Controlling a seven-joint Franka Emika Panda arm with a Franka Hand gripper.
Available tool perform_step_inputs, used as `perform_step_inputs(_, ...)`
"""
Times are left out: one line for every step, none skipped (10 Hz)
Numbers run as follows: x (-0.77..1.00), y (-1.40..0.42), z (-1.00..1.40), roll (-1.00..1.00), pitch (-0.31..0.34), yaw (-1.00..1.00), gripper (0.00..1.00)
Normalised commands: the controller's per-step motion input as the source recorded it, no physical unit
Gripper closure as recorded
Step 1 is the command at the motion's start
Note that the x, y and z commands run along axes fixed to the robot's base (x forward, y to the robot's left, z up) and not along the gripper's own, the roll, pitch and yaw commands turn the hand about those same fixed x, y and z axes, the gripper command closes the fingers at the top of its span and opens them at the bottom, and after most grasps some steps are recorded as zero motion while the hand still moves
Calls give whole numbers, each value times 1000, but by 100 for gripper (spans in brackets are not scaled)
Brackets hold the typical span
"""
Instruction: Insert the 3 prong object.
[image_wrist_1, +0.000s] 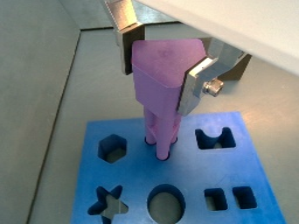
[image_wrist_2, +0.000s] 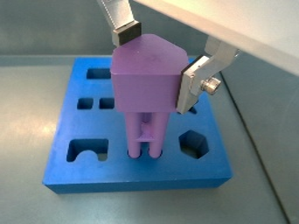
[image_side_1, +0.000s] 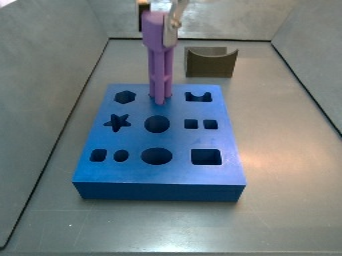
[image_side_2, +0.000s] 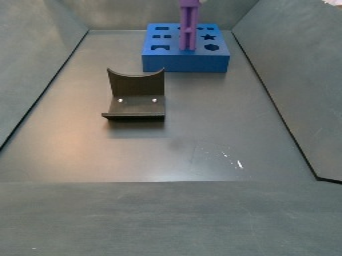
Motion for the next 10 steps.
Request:
perform_step_inputs(37, 0, -709, 71, -81, 0, 100)
perform_step_inputs(26, 0, -746, 76, -104, 0, 100)
perform_step_inputs(129, 0, -683, 154, -60, 0, 100)
perform_step_inputs(191, 17, -591, 184, -11, -17, 100)
perform_step_inputs(197, 54, -574, 154, 0, -17, 100)
perform_step_inputs(97, 94, -660, 41, -106, -51, 100)
perform_step_inputs(-14, 103, -611, 0, -296, 0, 100)
perform_step_inputs(-237, 0, -314, -123, -450, 0, 100)
perform_step_inputs(-89, 3, -163, -86, -234, 0, 100)
perform_step_inputs(0, 0, 0, 0, 0, 0, 100)
